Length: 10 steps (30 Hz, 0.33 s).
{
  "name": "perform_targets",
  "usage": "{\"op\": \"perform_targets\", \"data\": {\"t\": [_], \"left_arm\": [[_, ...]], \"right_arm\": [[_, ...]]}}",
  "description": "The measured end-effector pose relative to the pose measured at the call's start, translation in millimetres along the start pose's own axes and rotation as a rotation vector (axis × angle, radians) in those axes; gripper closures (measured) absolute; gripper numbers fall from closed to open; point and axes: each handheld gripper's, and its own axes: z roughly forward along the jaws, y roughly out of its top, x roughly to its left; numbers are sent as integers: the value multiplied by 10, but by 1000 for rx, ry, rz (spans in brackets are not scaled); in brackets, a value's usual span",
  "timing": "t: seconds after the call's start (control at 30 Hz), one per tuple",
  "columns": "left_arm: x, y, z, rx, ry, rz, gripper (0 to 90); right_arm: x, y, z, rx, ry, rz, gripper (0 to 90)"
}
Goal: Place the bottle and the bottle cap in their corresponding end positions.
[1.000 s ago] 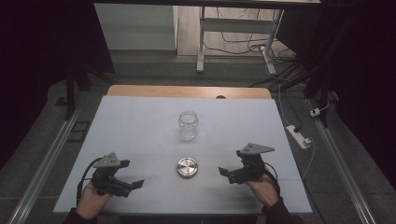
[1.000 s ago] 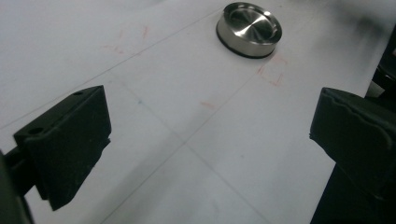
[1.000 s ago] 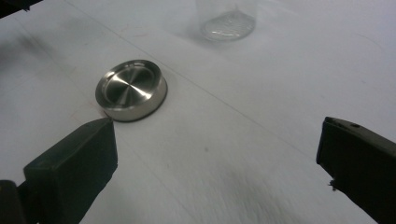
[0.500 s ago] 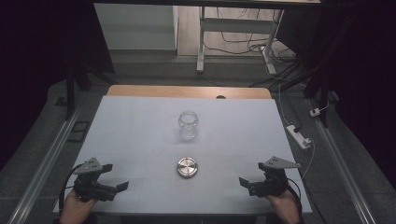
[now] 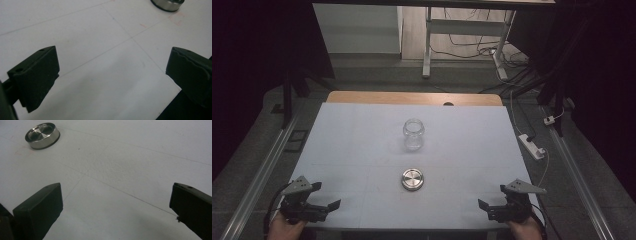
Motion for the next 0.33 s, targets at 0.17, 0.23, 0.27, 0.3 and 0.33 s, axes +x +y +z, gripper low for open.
{"op": "perform_targets", "data": {"t": [0.17, 0.23, 0.27, 0.3, 0.33], "left_arm": [[-7, -63, -33, 24, 35, -11, 0], [-3, -81, -48, 28, 38, -18, 0], [1, -85, -53, 27, 36, -21, 0], [4, -86, -53, 29, 34, -25, 2], [7, -84, -49, 29, 34, -29, 2]], "right_arm": [[2, -31, -33, 33, 9, 9, 0], [-1, -38, -38, 40, 6, 13, 0], [-2, -39, -39, 40, 6, 14, 0], [-3, -40, -40, 40, 7, 16, 0], [-6, -40, -37, 41, 6, 17, 0]]}}
